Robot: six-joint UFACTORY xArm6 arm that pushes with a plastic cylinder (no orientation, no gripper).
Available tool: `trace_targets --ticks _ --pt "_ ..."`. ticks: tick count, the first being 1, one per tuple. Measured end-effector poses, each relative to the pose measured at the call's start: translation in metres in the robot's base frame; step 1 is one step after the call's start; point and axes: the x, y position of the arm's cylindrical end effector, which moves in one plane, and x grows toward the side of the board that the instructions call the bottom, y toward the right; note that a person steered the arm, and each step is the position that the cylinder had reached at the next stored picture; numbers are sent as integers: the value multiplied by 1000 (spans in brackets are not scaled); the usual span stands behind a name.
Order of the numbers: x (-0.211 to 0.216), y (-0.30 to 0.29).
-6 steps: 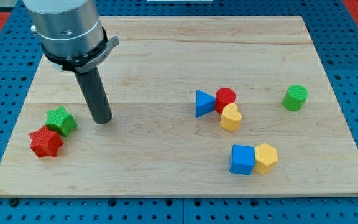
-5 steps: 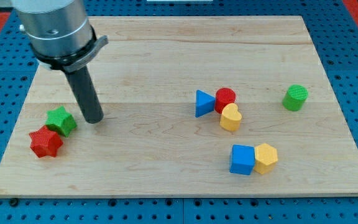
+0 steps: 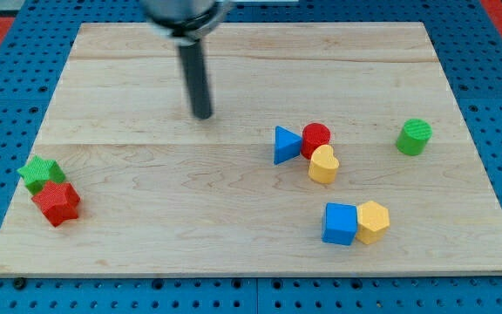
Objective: Push red circle into red star
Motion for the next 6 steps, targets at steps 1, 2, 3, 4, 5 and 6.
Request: trace_targets --ticks 1,2,3,4,5,6 --pt "-28 89" --pt "-22 178" --pt "24 181" --pt "52 174" --pt "71 143" --pt "86 89"
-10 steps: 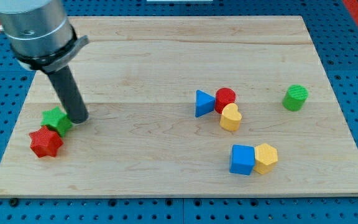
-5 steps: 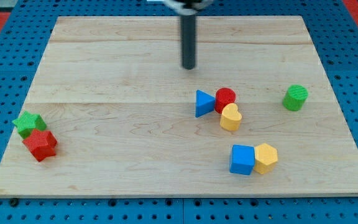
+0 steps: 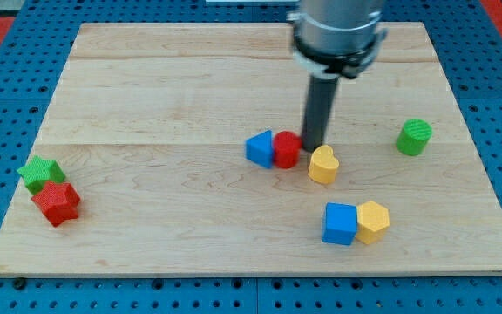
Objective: Push red circle into red star
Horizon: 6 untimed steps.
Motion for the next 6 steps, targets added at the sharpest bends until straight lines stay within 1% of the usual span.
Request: trace_targets --ticks 1,2,3,6 --pt "10 -52" --pt "21 -115" --pt "23 -149" --pt "69 -138"
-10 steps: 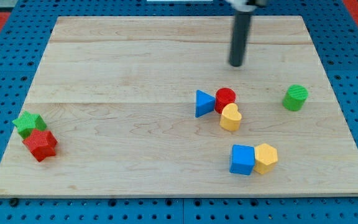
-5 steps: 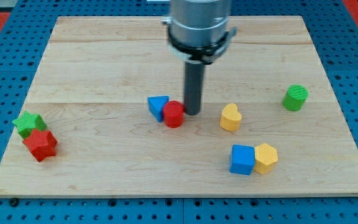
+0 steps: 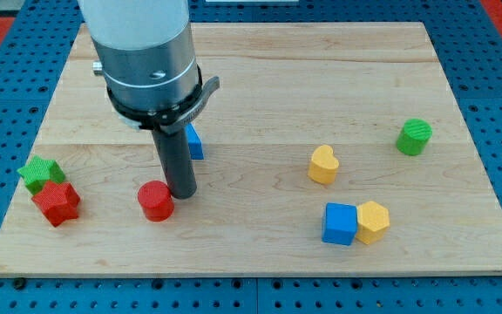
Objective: Push red circle into red star
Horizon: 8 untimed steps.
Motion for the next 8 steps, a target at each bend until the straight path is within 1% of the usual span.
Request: trace_targets --ticks 1,2,3,5,6,8 --pt "18 0" --pt "33 -12" --pt "36 -56" --pt "33 -77" --pt "17 -89" --pt "1 -91"
